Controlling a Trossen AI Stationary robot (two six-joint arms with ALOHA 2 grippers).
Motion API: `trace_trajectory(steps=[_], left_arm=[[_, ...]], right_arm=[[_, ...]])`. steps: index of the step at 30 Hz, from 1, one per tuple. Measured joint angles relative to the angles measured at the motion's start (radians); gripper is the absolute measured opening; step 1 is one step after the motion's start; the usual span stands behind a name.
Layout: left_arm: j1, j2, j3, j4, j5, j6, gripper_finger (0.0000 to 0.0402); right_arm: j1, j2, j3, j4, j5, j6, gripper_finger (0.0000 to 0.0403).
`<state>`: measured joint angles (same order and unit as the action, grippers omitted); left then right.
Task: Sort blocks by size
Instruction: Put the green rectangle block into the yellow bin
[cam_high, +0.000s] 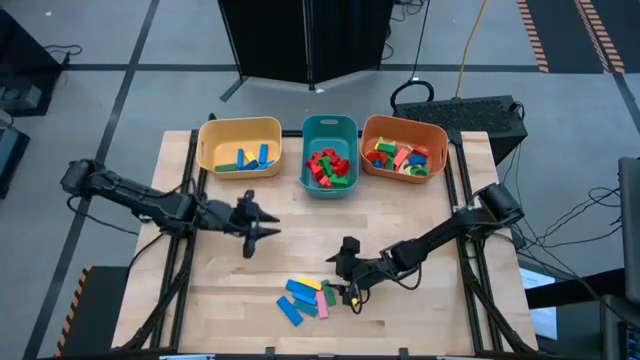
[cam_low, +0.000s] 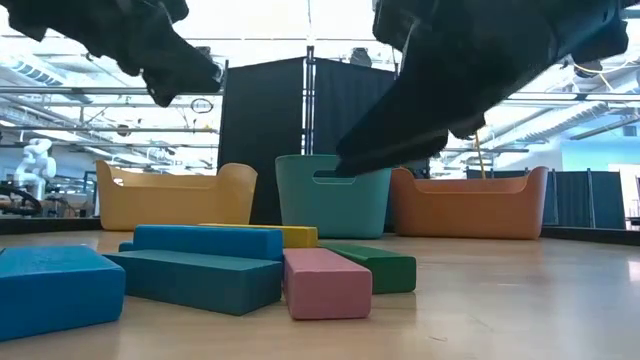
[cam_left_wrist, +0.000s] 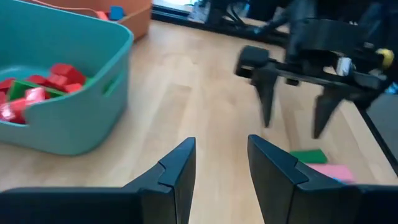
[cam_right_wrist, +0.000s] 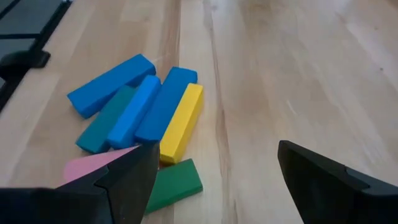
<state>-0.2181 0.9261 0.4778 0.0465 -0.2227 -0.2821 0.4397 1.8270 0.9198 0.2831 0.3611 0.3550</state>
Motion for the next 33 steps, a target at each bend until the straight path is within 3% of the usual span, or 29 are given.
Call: trace_trajectory(steps=[8, 21, 27, 33], left_arm=[[-0.185, 0.091, 0.0, 0.012, -0.115, -0.001, 0.0135], [-0.291, 0.278, 0.0, 0.071, -0.236, -0.104, 0.0135], [-0.291, 0.293, 0.0, 0.084, -0.257, -0.098, 0.0135], [-0.291, 0.293, 0.0, 0.085, -0.257, -0.098, 0.0135]], right_arm=[[-0.001, 0.128, 0.0, 0.171, -0.008, 0.032, 0.0313], [0.038, 0.156, 0.001, 0.089, -0.026, 0.178, 0.0313], [0.04, 0.148, 0.007, -0.055, 0.083, 0.223, 0.0313], [0.038, 0.117, 0.003, -0.102, 0.178, 0.163, 0.0313]])
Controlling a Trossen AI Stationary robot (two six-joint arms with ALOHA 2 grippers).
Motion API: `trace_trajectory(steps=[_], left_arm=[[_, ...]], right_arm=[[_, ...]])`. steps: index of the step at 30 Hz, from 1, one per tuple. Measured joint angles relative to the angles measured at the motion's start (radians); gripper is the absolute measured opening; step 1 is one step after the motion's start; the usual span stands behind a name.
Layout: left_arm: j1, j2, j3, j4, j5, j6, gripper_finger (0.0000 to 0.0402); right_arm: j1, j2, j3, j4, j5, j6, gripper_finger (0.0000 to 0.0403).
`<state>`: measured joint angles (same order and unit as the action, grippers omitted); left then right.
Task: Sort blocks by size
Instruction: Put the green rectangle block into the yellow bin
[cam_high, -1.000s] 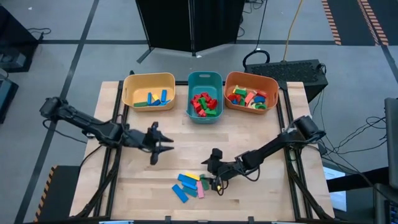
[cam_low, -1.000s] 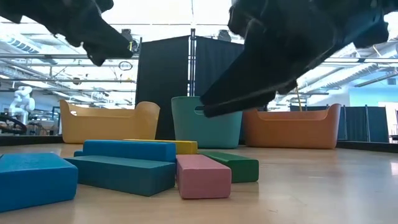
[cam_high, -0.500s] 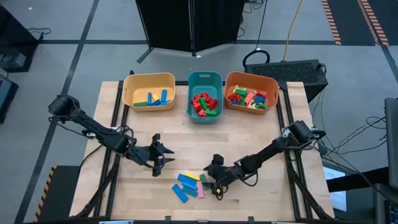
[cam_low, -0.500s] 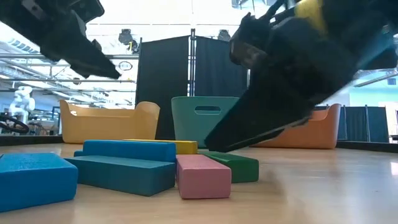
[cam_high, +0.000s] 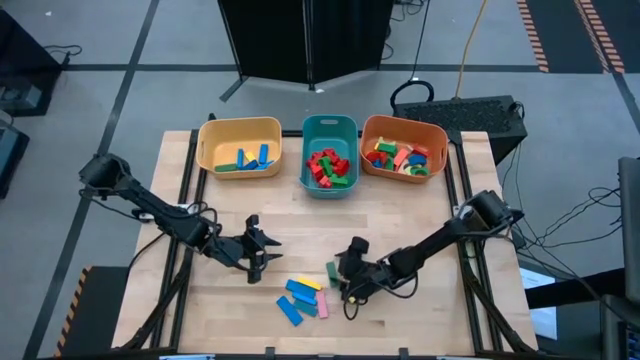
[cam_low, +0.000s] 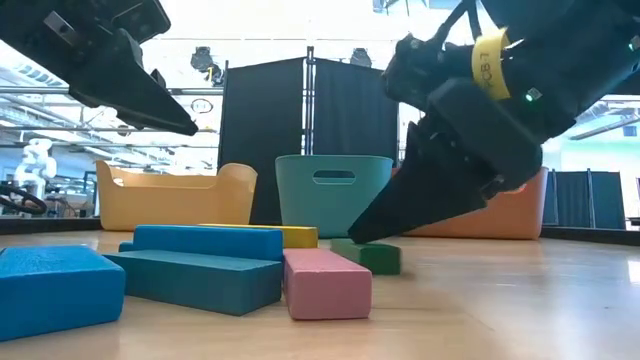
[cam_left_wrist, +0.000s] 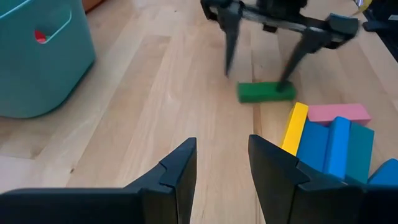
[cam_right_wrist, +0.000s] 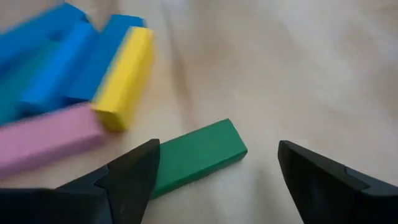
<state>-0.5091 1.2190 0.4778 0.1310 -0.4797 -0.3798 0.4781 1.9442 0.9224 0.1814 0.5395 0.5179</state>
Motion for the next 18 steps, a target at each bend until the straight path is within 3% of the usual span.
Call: trace_trajectory(steps=[5, 8, 18], left_arm=[[0.0, 0.0, 0.0, 0.003, 0.0, 0.0, 0.0135], [0.0, 0.0, 0.0, 0.003, 0.0, -0.005, 0.0135], [0.0, 0.0, 0.0, 0.003, -0.022, -0.003, 0.0135]], right_arm=[[-0.001, -0.063, -0.006, -0.025, 0.083, -0.059, 0.0313], [-0.006, -0.104, -0.003, -0.008, 0.093, -0.012, 0.0313], [0.012, -0.065, -0.004, 0.003, 0.099, 0.419, 0.0313]])
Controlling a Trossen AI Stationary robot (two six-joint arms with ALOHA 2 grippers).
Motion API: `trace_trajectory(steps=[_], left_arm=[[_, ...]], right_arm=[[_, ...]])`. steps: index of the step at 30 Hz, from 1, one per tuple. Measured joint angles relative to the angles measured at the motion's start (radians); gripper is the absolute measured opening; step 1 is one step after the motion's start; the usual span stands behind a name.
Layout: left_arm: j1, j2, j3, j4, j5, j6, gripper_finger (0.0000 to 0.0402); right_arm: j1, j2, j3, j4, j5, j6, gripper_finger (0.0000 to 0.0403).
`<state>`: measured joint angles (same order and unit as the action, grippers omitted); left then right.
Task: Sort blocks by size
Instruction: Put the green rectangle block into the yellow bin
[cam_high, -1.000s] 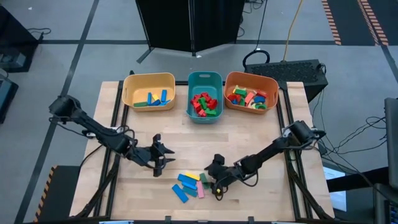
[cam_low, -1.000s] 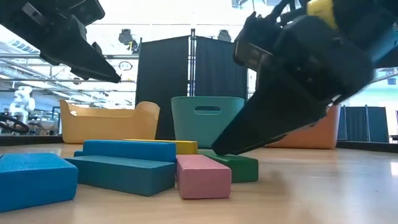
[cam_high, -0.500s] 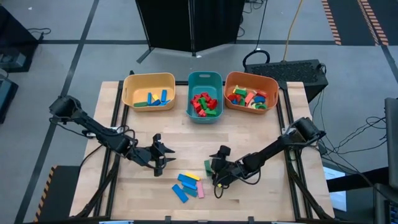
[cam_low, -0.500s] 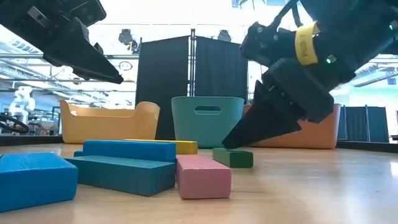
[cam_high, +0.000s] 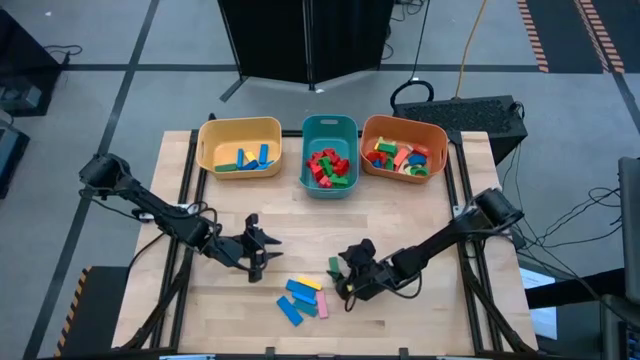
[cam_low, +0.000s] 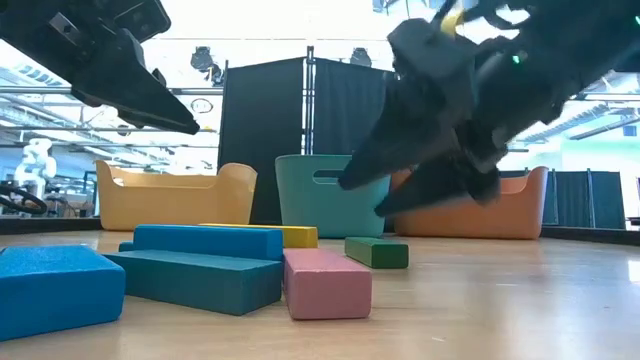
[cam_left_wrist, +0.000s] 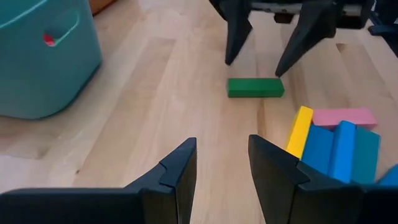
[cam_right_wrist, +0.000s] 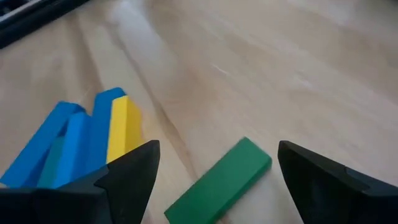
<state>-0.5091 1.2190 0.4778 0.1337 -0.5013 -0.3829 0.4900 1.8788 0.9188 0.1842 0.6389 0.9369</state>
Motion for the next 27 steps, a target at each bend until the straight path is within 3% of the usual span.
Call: trace_trajectory(steps=[8, 20, 27], left_arm=[[0.0, 0.0, 0.0, -0.01, -0.016, -0.001, 0.0135], [0.0, 0.0, 0.0, -0.011, -0.028, -0.004, 0.0135], [0.005, 0.0, 0.0, -0.012, -0.048, -0.004, 0.0135]], right_arm=[[-0.002, 0.096, 0.101, -0.136, 0.005, 0.123, 0.0313], [0.003, 0.259, 0.383, -0.621, 0.015, 0.253, 0.0309], [0.02, 0.253, 0.385, -0.627, 0.009, 0.26, 0.0227]])
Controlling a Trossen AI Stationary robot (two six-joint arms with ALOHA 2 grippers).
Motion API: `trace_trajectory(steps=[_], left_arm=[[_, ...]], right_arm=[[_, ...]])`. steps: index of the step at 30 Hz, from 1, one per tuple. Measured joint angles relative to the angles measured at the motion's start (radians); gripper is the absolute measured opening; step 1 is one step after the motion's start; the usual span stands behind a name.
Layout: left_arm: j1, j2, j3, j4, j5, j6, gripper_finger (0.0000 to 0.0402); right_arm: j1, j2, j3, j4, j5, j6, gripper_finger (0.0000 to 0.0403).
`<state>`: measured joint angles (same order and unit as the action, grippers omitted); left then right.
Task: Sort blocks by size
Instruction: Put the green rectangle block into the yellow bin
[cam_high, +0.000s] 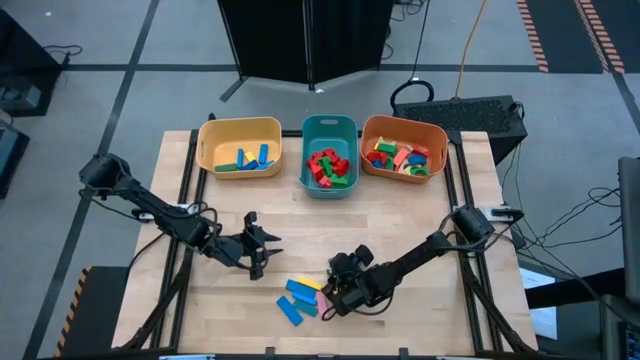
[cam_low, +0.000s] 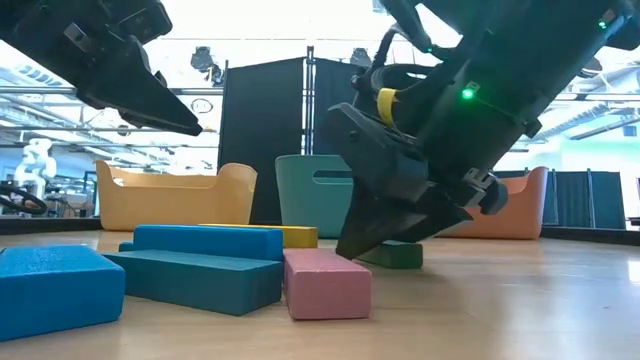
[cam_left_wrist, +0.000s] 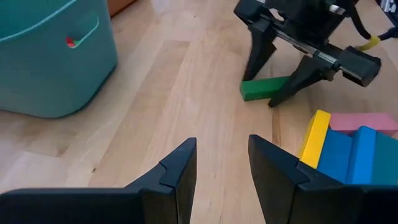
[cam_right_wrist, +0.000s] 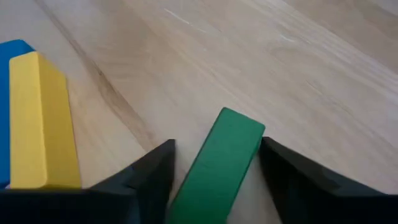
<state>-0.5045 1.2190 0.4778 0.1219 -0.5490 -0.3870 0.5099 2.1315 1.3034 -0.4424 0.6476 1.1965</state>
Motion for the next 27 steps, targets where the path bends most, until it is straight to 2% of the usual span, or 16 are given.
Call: trace_trajectory(steps=[5, 9, 13, 19, 23, 27], left_arm=[[0.0, 0.0, 0.0, 0.006, -0.01, 0.0, 0.0135], [0.0, 0.0, 0.0, 0.027, -0.009, 0.002, 0.0135], [0.0, 0.0, 0.0, 0.051, -0.002, -0.006, 0.0135], [0.023, 0.0, 0.0, 0.153, 0.005, -0.221, 0.0135], [0.054, 0.0, 0.0, 0.214, 0.085, -0.337, 0.0135], [0.095, 0.0, 0.0, 0.247, 0.126, -0.387, 0.0135]], right_arm=[[0.008, 0.0, 0.0, 0.004, -0.009, -0.015, 0.0143], [0.007, -0.008, -0.003, 0.028, -0.007, -0.127, 0.0089], [0.001, -0.026, -0.007, 0.063, 0.031, -0.296, 0.0084], [-0.013, -0.068, -0.004, 0.125, 0.196, -0.533, 0.0089], [-0.033, -0.072, 0.003, 0.127, 0.235, -0.667, 0.0089], [-0.062, -0.073, 0.039, 0.133, 0.264, -0.805, 0.0089]])
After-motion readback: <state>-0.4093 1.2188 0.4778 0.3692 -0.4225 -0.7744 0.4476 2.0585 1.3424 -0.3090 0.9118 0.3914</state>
